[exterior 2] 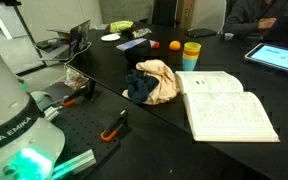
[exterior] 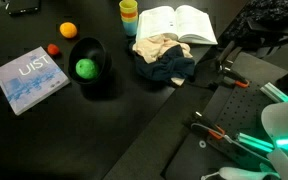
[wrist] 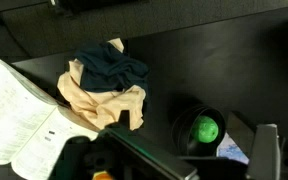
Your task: Unstack the stacked up plastic cups and put them on the table
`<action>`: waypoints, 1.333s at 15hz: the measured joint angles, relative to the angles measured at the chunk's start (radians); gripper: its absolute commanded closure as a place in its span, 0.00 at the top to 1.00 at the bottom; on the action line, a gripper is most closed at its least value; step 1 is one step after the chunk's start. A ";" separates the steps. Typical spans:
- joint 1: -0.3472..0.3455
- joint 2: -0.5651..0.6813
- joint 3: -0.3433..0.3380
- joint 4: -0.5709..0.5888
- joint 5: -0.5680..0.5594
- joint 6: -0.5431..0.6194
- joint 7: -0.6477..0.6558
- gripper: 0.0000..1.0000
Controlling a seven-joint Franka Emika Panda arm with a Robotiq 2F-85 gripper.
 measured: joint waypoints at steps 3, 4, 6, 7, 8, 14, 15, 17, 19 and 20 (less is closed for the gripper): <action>-0.001 -0.001 0.000 0.012 -0.001 0.000 0.000 1.00; -0.005 0.008 0.000 0.006 -0.007 0.014 0.003 1.00; -0.020 0.057 0.001 -0.013 -0.043 0.103 0.014 1.00; -0.032 0.099 0.003 -0.018 -0.080 0.163 0.027 1.00; -0.049 0.151 0.005 -0.019 -0.123 0.231 0.047 1.00; -0.142 0.536 -0.015 0.143 -0.480 0.515 0.280 1.00; -0.147 0.599 -0.028 0.203 -0.523 0.532 0.338 1.00; -0.133 0.695 -0.066 0.313 -0.537 0.542 0.419 1.00; -0.102 0.780 -0.111 0.413 -0.533 0.545 0.494 1.00; -0.086 0.814 -0.128 0.450 -0.529 0.548 0.525 1.00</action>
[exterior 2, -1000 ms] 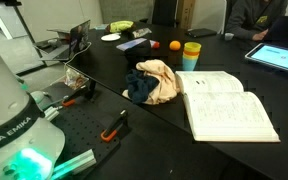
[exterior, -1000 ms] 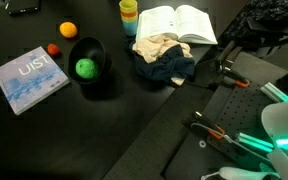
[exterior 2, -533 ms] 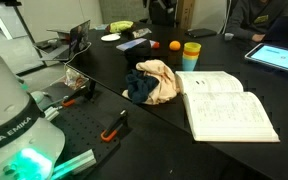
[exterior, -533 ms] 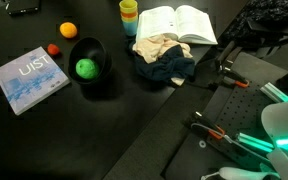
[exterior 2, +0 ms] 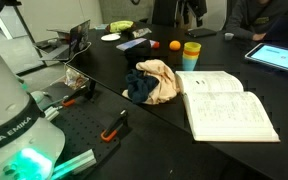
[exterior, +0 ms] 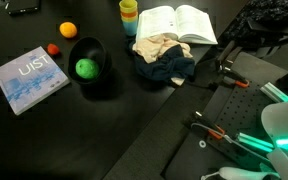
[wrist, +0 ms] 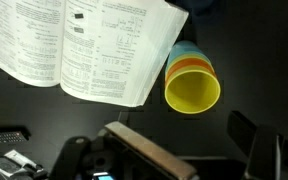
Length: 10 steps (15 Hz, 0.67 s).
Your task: Unstack the stacked up plastic cups and put them on the table
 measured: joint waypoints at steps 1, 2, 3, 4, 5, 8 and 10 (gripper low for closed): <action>0.016 0.034 -0.017 0.034 0.004 0.013 0.029 1.00; 0.030 0.064 -0.035 0.060 0.005 0.036 0.056 1.00; 0.044 0.093 -0.053 0.082 0.005 0.063 0.081 1.00; 0.055 0.118 -0.071 0.100 0.007 0.090 0.100 1.00; 0.063 0.140 -0.087 0.113 0.013 0.112 0.115 1.00; 0.080 0.185 -0.132 0.129 0.040 0.140 0.144 1.00; 0.082 0.202 -0.152 0.128 0.067 0.141 0.150 1.00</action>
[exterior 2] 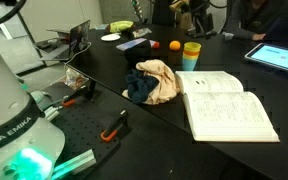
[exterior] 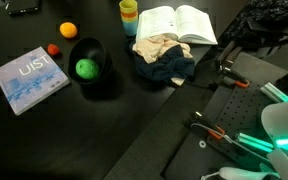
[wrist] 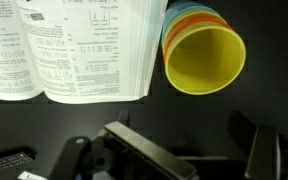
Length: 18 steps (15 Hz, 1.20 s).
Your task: Unstack the stacked up plastic cups and put them on the table
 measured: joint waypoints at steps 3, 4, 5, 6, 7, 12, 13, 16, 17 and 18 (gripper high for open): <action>0.000 0.020 -0.012 -0.006 0.046 0.001 0.003 1.00; 0.001 0.028 -0.012 -0.009 0.059 0.004 0.004 1.00; 0.001 0.037 -0.012 -0.012 0.072 0.011 0.006 1.00; 0.003 0.048 -0.012 -0.013 0.084 0.018 0.010 1.00; 0.005 0.058 -0.012 -0.013 0.098 0.021 0.011 1.00; 0.018 0.093 -0.013 -0.013 0.146 0.027 0.012 0.58; 0.021 0.094 -0.013 -0.013 0.151 0.027 0.012 0.51; 0.031 0.093 -0.013 -0.010 0.155 0.023 0.012 0.29; 0.035 0.091 -0.013 -0.009 0.155 0.019 0.012 0.20; 0.039 0.089 -0.013 -0.007 0.155 0.014 0.012 0.13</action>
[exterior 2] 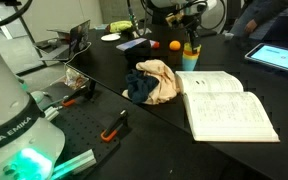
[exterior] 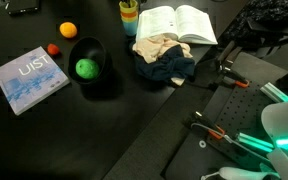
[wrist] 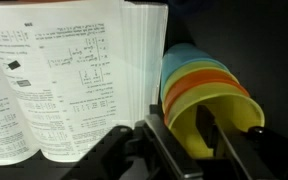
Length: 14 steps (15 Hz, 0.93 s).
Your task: Unstack the stacked up plastic cups and put them on the table
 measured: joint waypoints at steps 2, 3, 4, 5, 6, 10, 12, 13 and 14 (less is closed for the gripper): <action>0.008 -0.003 -0.001 0.003 0.000 -0.011 0.000 0.05; 0.012 -0.004 -0.002 0.005 0.000 -0.024 0.000 0.03; 0.018 -0.007 -0.004 0.007 0.000 -0.042 0.000 0.02; 0.024 -0.011 -0.006 0.009 0.000 -0.061 0.001 0.06; 0.031 -0.018 -0.009 0.012 0.000 -0.083 0.001 0.06; 0.055 -0.066 -0.017 0.032 -0.020 -0.166 0.002 0.06; 0.060 -0.095 -0.017 0.048 -0.036 -0.202 0.002 0.06; 0.061 -0.108 -0.017 0.057 -0.048 -0.219 0.002 0.06; 0.062 -0.120 -0.017 0.068 -0.062 -0.237 0.002 0.06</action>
